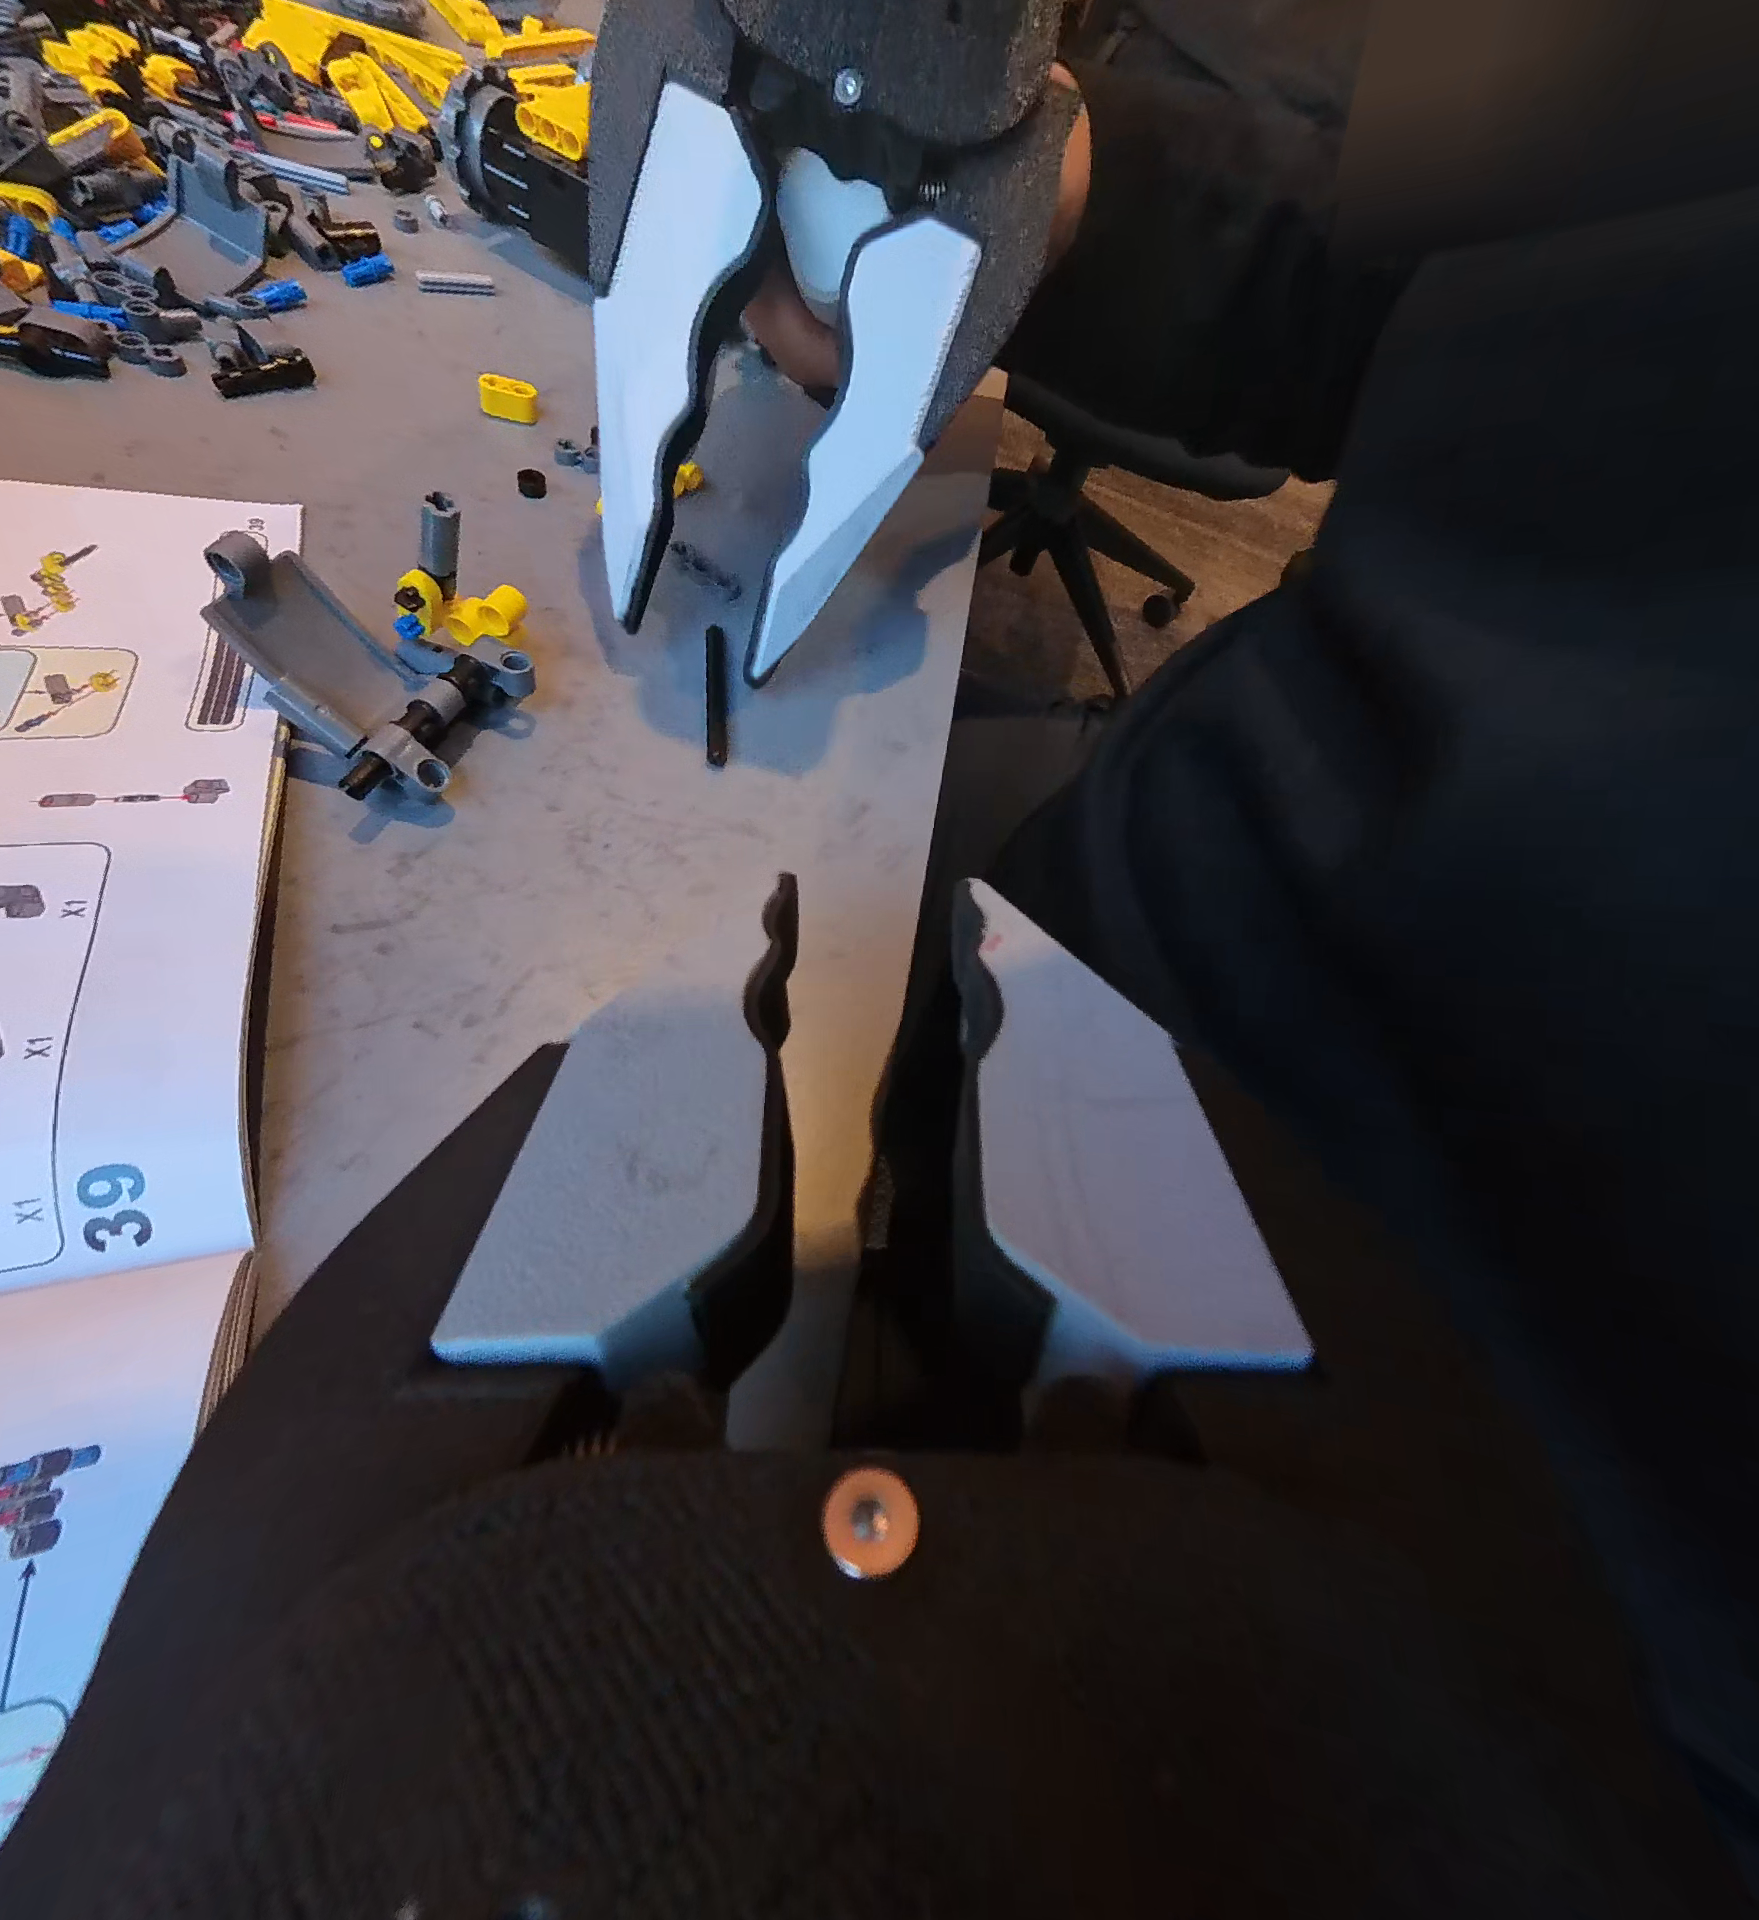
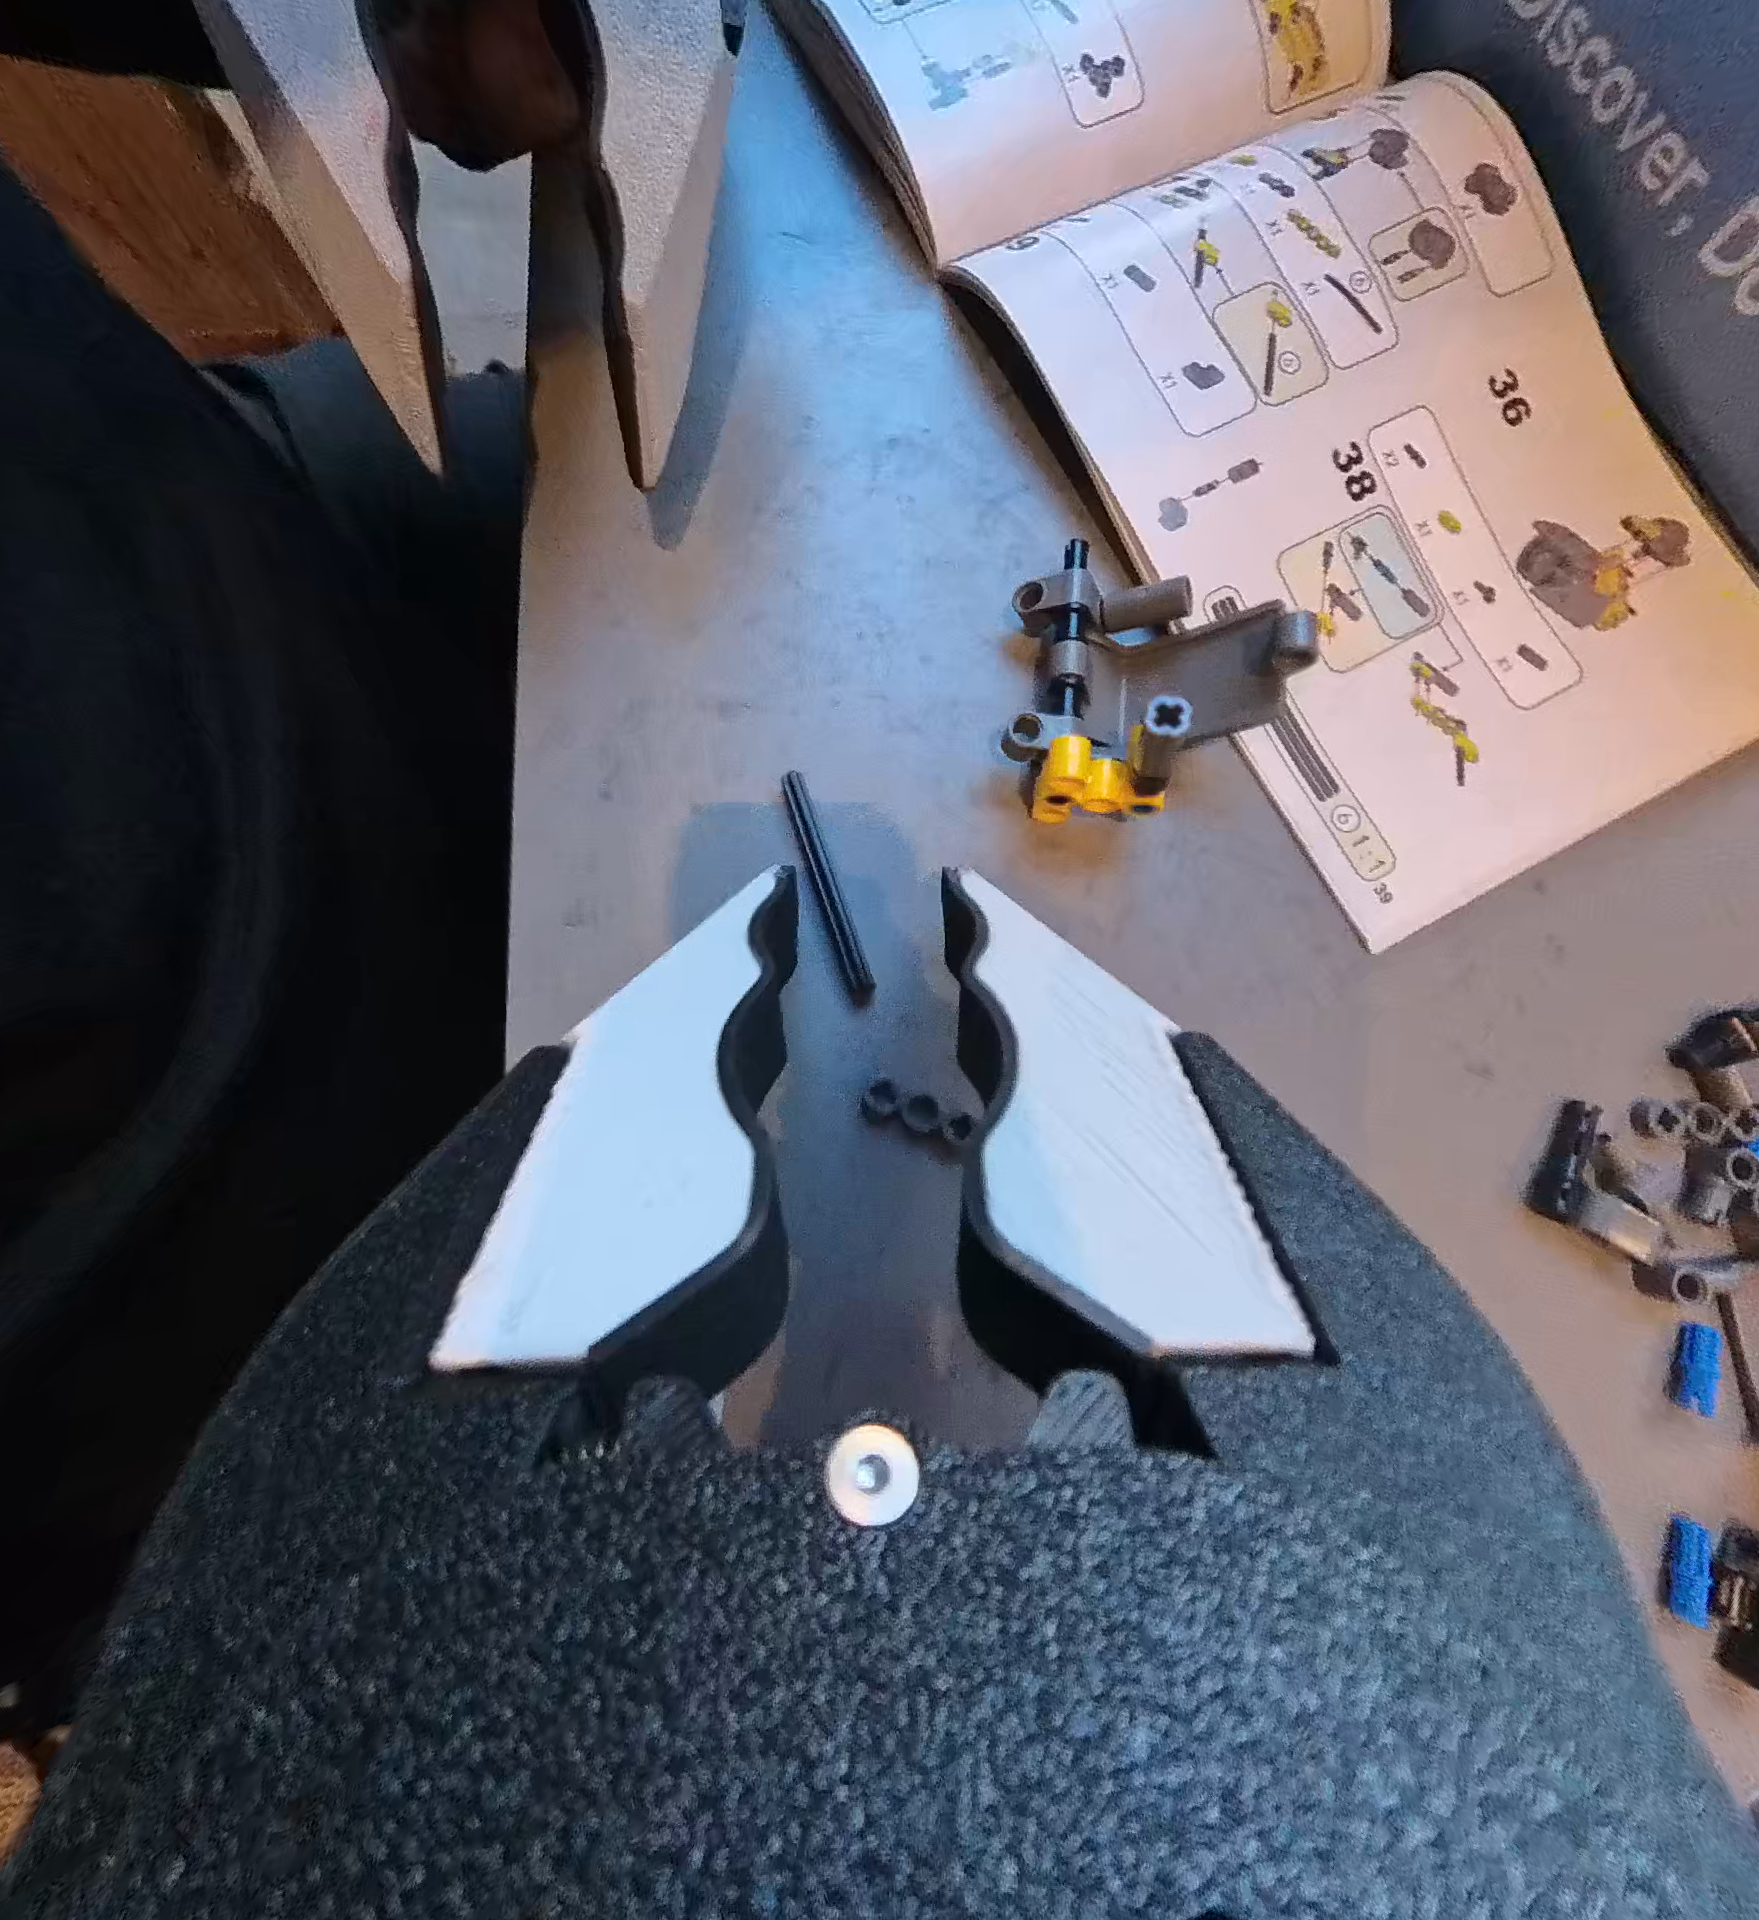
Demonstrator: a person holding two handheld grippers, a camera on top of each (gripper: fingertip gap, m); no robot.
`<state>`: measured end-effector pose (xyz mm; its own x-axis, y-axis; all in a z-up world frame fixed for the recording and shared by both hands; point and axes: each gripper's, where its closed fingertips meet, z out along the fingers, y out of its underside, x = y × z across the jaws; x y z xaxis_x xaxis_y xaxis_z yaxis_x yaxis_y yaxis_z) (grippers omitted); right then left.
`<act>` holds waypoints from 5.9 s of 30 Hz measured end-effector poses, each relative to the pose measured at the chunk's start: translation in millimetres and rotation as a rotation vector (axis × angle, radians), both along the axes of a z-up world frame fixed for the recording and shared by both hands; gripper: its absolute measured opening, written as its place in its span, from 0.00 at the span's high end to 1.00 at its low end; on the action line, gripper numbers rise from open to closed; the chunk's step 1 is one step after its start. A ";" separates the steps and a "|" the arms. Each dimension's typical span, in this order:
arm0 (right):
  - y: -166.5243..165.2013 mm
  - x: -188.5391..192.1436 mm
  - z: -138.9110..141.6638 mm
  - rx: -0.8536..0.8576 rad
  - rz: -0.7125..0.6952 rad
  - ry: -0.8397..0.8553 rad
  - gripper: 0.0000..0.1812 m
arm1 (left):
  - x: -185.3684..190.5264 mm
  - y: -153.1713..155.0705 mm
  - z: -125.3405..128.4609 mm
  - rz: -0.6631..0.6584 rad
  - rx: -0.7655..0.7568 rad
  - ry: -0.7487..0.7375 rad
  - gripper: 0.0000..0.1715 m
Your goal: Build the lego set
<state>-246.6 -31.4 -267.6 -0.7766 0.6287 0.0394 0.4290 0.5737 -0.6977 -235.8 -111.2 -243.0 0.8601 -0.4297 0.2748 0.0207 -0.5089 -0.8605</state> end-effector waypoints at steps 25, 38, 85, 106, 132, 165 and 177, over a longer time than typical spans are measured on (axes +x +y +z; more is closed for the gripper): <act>22.0 25.8 9.3 0.009 -0.117 0.068 0.88 | -7.2 24.6 -18.7 0.161 -0.132 0.119 0.83; 51.6 38.9 13.7 0.001 -0.234 0.054 0.89 | -3.6 62.7 -25.7 0.093 -0.233 0.262 0.87; 52.6 29.8 3.1 -0.045 -0.246 0.034 0.87 | -24.0 11.8 -25.9 0.240 -0.231 0.051 0.99; 104.4 28.7 20.6 0.063 -0.566 0.102 0.89 | 13.5 55.7 -28.7 0.123 -0.206 0.152 0.99; 13.6 -18.0 18.2 0.048 -0.148 -0.087 0.96 | 1.2 34.7 -15.6 0.179 -0.112 0.057 0.91; -8.0 25.6 -7.0 0.092 0.022 -0.110 0.93 | -28.4 39.2 -19.6 0.161 -0.181 0.242 0.89; -2.2 21.4 8.5 0.032 0.003 -0.052 0.98 | -26.3 55.2 -30.4 0.069 -0.217 0.311 0.92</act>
